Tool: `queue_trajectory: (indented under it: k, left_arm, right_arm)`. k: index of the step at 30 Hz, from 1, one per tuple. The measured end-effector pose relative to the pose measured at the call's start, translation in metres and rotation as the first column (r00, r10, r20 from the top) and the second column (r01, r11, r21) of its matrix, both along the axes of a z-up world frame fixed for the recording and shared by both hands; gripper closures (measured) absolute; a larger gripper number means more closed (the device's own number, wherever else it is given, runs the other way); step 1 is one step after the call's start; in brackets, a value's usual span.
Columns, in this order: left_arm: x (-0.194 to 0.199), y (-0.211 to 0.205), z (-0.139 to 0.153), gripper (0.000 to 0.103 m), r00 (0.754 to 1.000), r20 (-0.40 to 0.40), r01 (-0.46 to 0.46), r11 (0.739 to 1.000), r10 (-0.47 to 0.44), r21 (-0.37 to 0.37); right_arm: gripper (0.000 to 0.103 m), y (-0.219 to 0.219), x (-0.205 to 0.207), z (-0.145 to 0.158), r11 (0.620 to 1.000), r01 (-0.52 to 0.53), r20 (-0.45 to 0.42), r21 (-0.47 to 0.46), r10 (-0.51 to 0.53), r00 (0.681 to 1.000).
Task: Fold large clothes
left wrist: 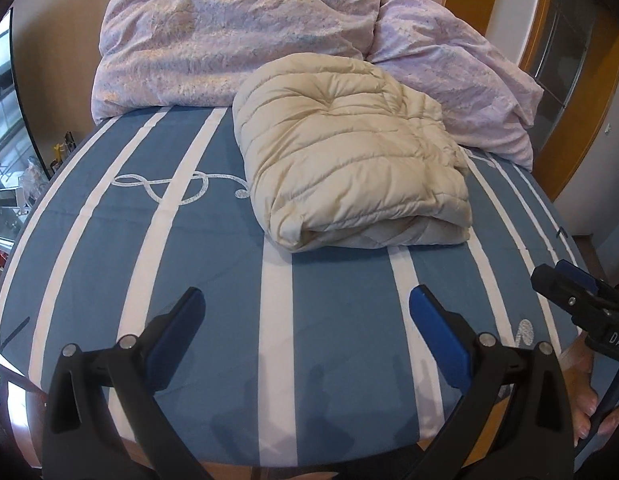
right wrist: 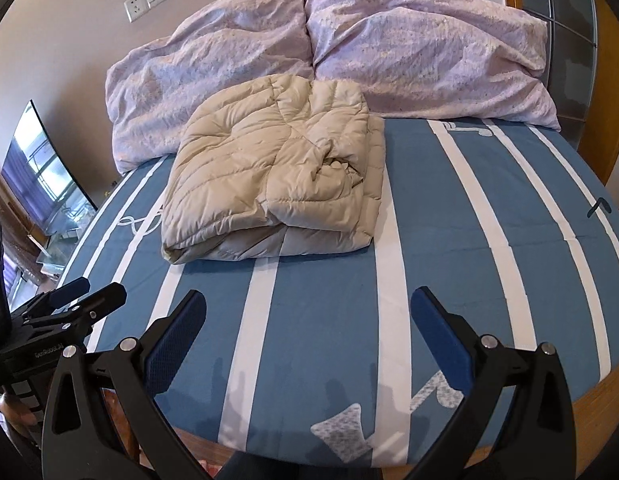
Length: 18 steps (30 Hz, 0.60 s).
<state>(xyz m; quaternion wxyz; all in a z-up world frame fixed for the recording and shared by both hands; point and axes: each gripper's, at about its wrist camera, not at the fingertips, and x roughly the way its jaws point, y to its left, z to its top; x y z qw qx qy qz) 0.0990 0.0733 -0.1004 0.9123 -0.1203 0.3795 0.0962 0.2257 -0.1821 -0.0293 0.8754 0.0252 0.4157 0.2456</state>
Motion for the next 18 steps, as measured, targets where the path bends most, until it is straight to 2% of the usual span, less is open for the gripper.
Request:
queue_trajectory:
  k: [7, 18]
  left_arm:
    - [-0.014, -0.005, 0.01, 0.002, 1.0, 0.013, 0.02, 0.999, -0.02, -0.025]
    - [-0.025, -0.014, 0.018, 0.002, 0.999, 0.011, 0.045, 0.998, -0.045, -0.046]
  right_arm:
    - [0.001, -0.005, -0.009, 0.007, 1.0, -0.021, -0.032, 0.017, 0.022, 0.999]
    - [0.001, -0.008, -0.022, 0.019, 0.999, -0.042, -0.024, 0.025, 0.043, 0.999]
